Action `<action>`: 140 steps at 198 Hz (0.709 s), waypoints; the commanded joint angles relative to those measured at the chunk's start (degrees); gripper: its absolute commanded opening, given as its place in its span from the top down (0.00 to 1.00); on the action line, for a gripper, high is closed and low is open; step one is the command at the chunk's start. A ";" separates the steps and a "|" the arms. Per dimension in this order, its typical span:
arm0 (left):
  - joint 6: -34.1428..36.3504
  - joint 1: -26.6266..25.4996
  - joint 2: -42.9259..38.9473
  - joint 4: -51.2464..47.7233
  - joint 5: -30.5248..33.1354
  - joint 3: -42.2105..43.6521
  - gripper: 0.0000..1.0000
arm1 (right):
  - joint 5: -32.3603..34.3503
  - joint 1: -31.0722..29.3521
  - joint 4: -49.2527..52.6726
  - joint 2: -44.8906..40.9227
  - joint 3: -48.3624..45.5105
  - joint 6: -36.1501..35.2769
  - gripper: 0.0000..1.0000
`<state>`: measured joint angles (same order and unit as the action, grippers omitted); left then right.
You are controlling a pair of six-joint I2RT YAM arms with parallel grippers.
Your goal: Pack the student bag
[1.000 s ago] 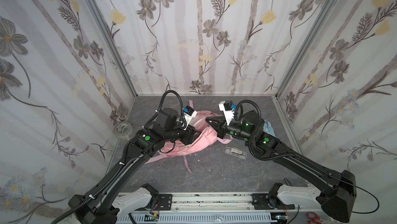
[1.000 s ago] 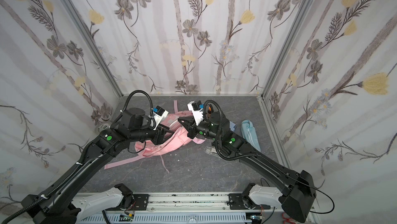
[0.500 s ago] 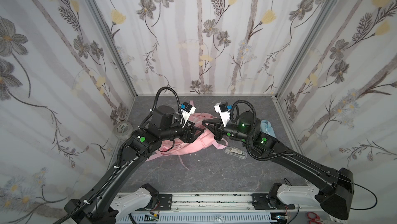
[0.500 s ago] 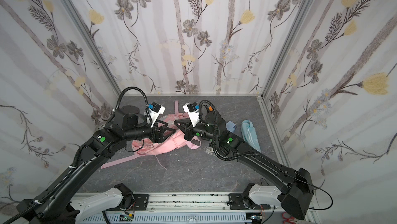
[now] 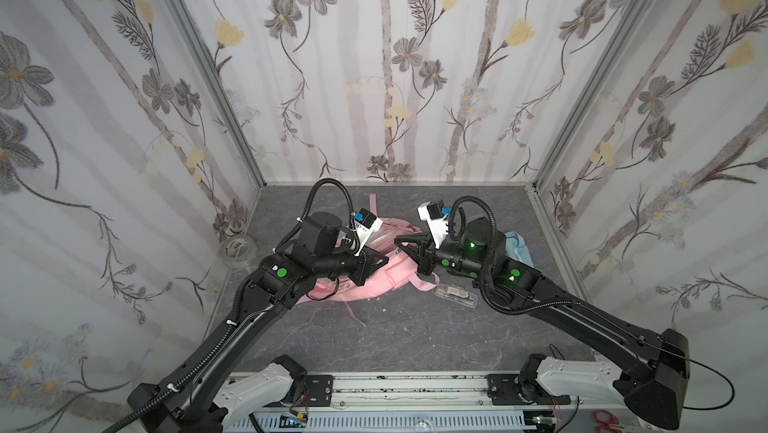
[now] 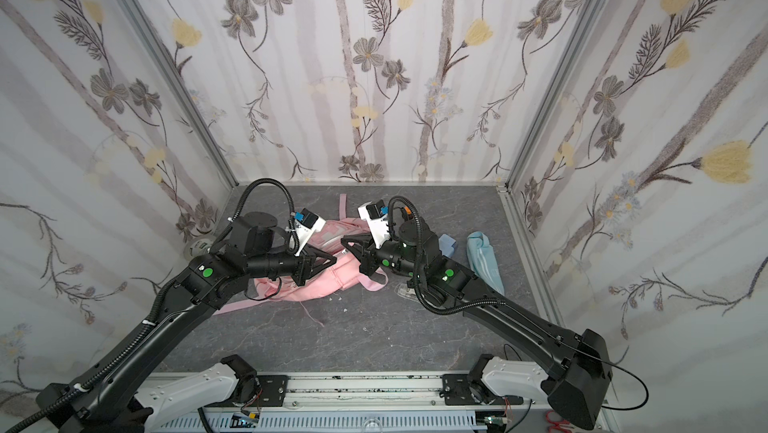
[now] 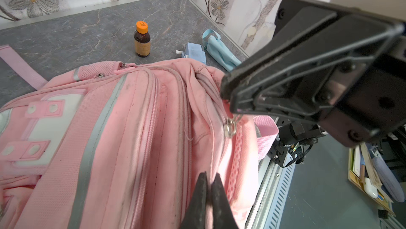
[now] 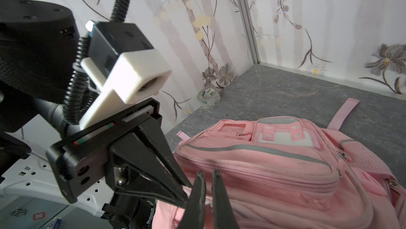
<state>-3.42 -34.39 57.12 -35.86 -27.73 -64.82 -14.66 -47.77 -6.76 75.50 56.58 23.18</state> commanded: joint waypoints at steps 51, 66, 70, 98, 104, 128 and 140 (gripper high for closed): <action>1.75 0.26 -10.11 -7.27 8.24 3.59 1.00 | 5.51 11.89 -5.16 -3.68 -10.67 10.67 1.00; 2.33 0.24 -12.66 -8.03 9.48 4.22 1.00 | 5.13 13.41 -7.03 -1.66 -12.35 10.81 1.00; 2.49 0.28 -13.41 -7.98 9.61 4.44 1.00 | 4.72 13.69 -8.23 -0.96 -12.97 10.94 1.00; 3.06 0.21 -18.54 -6.21 8.84 5.65 1.00 | 1.79 14.64 -17.10 5.87 -15.52 10.82 1.00; 3.31 0.21 -19.40 -5.77 7.84 5.85 1.00 | 1.62 14.65 -19.04 7.49 -15.61 10.64 1.00; 3.36 0.24 -22.56 -2.80 3.34 6.83 1.00 | 2.21 14.82 -26.78 13.75 -16.34 11.21 1.00; 2.86 0.36 -23.98 -1.94 3.09 7.20 1.00 | 2.77 14.96 -30.05 17.43 -16.32 11.51 1.00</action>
<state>-0.23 -34.13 35.46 -44.75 -21.80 -57.89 -15.57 -33.23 -26.00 87.85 40.64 34.02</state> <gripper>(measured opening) 0.052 0.064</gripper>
